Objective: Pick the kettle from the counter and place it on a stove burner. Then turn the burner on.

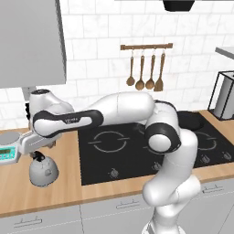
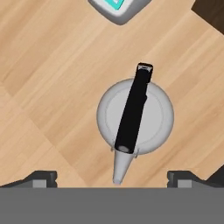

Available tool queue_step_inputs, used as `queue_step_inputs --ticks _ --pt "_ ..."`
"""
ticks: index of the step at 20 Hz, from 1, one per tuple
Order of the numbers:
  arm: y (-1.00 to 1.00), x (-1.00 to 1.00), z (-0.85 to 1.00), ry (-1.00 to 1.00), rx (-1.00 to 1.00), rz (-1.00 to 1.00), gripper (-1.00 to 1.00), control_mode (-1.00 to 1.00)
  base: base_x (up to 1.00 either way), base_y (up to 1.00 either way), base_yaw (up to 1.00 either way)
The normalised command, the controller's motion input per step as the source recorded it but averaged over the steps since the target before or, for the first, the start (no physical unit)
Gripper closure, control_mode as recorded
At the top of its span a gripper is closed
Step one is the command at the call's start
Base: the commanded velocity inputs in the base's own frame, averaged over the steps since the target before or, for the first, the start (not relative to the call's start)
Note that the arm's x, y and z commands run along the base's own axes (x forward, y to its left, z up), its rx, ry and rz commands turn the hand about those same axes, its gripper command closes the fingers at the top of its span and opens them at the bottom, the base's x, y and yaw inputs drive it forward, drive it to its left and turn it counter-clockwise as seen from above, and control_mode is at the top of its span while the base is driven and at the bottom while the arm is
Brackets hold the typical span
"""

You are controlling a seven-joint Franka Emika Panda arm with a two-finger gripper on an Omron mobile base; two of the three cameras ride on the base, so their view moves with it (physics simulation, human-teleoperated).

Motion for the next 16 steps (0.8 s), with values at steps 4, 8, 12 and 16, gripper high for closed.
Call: queue_step_inputs --ticks 4,8,12,16 --pt "0.26 0.00 0.00 0.00 0.00 0.00 -1.00 -1.00 0.00 0.00 0.00" --pt "0.34 0.00 -0.06 0.00 -0.06 0.03 -1.00 -1.00 0.00 0.00 0.00" --pt "0.03 0.09 0.00 -0.01 0.00 0.00 -1.00 -1.00 0.00 0.00 0.00" --pt "-0.08 0.34 -0.11 0.00 0.00 0.00 -1.00 -1.00 0.00 0.00 0.00"
